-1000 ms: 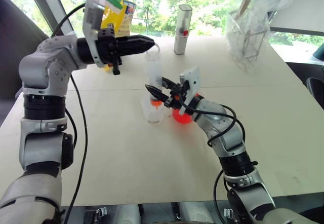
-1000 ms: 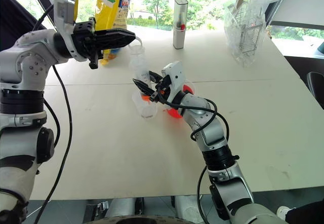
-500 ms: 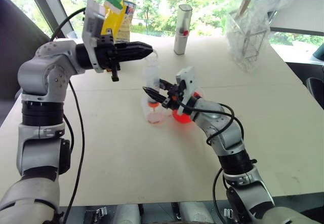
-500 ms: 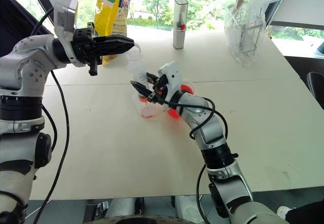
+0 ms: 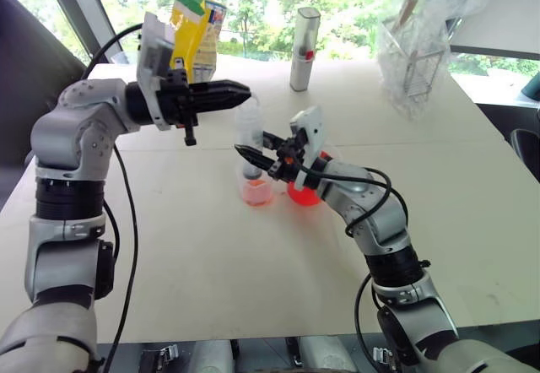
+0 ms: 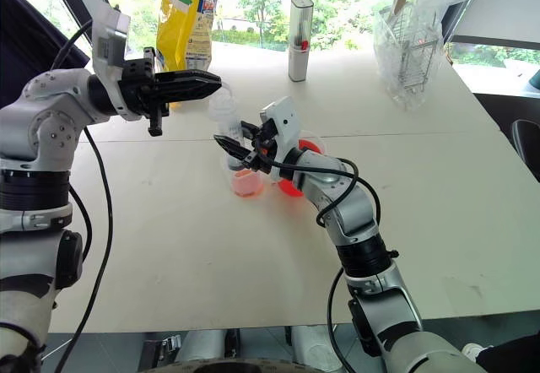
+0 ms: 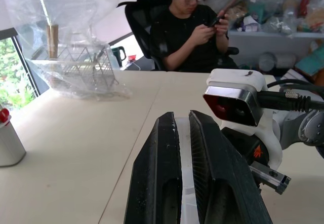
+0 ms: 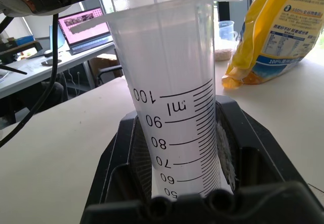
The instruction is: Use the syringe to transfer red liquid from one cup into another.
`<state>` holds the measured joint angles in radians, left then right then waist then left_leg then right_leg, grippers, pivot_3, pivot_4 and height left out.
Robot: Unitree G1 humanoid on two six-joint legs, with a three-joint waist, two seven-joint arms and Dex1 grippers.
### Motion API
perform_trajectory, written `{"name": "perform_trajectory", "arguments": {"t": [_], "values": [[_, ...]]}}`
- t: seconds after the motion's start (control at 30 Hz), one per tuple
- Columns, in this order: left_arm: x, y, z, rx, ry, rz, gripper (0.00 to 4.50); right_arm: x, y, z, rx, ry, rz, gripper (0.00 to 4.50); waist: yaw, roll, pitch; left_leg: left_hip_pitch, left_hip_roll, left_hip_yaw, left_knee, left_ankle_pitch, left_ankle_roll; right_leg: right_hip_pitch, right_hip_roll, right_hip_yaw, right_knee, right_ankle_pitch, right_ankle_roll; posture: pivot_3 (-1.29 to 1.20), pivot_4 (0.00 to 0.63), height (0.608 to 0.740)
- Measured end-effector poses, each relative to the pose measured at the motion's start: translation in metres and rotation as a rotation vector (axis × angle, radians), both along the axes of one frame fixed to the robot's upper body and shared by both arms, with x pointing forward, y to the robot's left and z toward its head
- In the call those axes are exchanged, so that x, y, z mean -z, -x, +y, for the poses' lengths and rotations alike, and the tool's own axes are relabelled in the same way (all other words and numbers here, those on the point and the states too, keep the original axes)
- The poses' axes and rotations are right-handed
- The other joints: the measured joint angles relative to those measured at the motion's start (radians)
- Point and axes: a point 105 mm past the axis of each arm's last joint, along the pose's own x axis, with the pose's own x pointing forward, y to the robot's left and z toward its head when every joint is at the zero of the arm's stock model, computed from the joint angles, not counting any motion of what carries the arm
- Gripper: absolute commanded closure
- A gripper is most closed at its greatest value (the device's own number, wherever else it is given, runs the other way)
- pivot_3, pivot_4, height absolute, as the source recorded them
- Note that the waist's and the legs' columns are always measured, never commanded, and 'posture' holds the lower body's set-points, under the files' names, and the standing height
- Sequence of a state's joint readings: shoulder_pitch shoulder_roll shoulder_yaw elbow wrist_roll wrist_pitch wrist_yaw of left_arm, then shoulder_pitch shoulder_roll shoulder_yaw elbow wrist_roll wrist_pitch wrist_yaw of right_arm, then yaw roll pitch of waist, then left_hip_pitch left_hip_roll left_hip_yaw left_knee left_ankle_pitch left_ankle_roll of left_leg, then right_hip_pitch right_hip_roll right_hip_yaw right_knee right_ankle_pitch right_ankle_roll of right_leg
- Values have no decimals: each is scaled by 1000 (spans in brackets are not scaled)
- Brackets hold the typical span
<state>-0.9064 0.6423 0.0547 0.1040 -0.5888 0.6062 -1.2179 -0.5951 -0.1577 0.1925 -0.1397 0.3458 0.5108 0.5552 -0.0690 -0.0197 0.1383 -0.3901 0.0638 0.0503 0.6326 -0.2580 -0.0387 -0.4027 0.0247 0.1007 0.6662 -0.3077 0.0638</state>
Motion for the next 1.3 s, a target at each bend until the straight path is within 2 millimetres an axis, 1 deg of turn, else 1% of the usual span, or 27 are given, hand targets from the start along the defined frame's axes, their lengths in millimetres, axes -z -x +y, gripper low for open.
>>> {"name": "perform_trajectory", "arguments": {"t": [0.33, 0.37, 0.4, 0.43, 0.5, 0.53, 0.6, 0.63, 0.7, 0.8, 0.93, 1.03, 1.1, 1.13, 1.17, 1.23, 1.3], "values": [[-3, -1, -2, -6, 11, 14, 4454, -2, -1, -1, 2, -6, 3, 3086, 0, 0, 0, 0, 0, 0, 0, 0, 0, 0, 0, 0, 0, 0, 0, 0, 150, 739], [-3, -1, -2, -6, 14, 25, 3662, -2, -1, -1, 2, -6, 3, 3086, -1, 0, 0, 0, 0, 0, 0, 0, 0, 0, 0, 0, 0, 0, 0, 0, 150, 739], [0, -2, -2, -8, 4, 47, 3323, -7, -1, -4, 12, -21, -15, 3086, 0, 0, 0, 0, 0, 0, 0, 0, 0, 0, 0, 0, 0, 0, 0, 0, 150, 739], [2, -2, -3, -1, 13, 67, 2871, -12, -2, -6, 27, -32, -34, 3086, 0, 0, 0, 0, 0, 0, 0, 0, 0, 0, 0, 0, 0, 0, 0, 0, 150, 739], [2, -1, -3, 5, 21, 84, 1801, -16, -5, -13, 54, -44, -44, 3086, 0, -1, 0, 0, 0, 0, 0, 0, 0, 0, 0, -1, 0, 0, 0, 0, 150, 739], [2, -1, -3, 7, 23, 89, 1276, -16, -6, -14, 57, -48, -46, 3086, 0, -1, 0, 0, 0, 0, 0, 0, 0, 0, 0, 0, 0, 0, 0, 0, 150, 739], [7, -2, -5, 3, 20, 122, 257, -24, -2, -12, 46, -67, -82, 3086, -1, -1, 0, 0, 0, 0, 0, 0, 0, 0, 1, 0, 0, 0, 0, 0, 150, 739], [7, -3, -5, -1, 21, 129, 28, -27, -1, -11, 41, -71, -94, 3086, -1, -1, 0, 0, 0, 0, 0, 0, 0, 0, 1, 0, 0, 0, 0, 0, 150, 739], [7, -4, -4, -16, 28, 132, 28, -32, 1, -10, 34, -77, -113, 3086, 0, -1, 0, 0, 0, -1, 0, 0, 0, 0, 1, 0, 0, 0, 0, 0, 150, 739], [4, -6, 2, -40, 49, 143, 28, -32, 1, -10, 32, -78, -115, 3086, 0, -1, 0, 0, 0, 0, 0, 0, 0, 0, 1, 0, 0, 0, 0, 0, 150, 739], [2, -7, 18, -92, 36, 138, 28, -30, 1, -9, 32, -75, -111, 3086, -1, -1, 0, 0, 1, 0, 0, 0, 0, -1, 0, 0, 0, 0, 0, 0, 150, 739], [14, -7, 27, -121, 12, 166, 28, -30, 1, -12, 39, -72, -98, 3086, 0, -1, 0, 0, 1, 0, -1, 0, 0, -1, -1, 0, 0, 0, 0, 0, 150, 739], [25, -6, 28, -119, -3, 174, 28, -34, 0, -19, 50, -70, -83, 3086, 2, -1, 0, -1, 1, 0, 0, 0, 0, -1, -2, 0, 0, 0, 0, 0, 150, 739], [30, -6, 28, -122, -14, 173, 28, -41, -2, -26, 59, -75, -77, 3086, 4, -1, 0, -1, 1, 0, 0, 0, 0, -1, -3, 0, 0, 0, 0, 0, 150, 739], [34, -5, 28, -123, -24, 174, 28, -53, -6, -35, 75, -78, -81, 3086, 6, 0, 0, -1, 0, 0, 0, 0, 0, -1, -3, 0, 0, 0, 0, 0, 150, 739], [39, -5, 24, -112, -34, 173, 28, -83, -11, -55, 129, -91, -113, 3086, 10, -1, 0, -1, 0, 0, 0, 0, 0, 0, -4, -1, -1, 0, 0, 0, 150, 739], [41, -2, 18, -92, -37, 164, 28, -119, -17, -83, 226, -94, -137, 3086, 15, -1, 0, -1, 0, 1, 0, 0, 0, -1, -4, 0, -1, 0, 0, 0, 150, 739]]}}
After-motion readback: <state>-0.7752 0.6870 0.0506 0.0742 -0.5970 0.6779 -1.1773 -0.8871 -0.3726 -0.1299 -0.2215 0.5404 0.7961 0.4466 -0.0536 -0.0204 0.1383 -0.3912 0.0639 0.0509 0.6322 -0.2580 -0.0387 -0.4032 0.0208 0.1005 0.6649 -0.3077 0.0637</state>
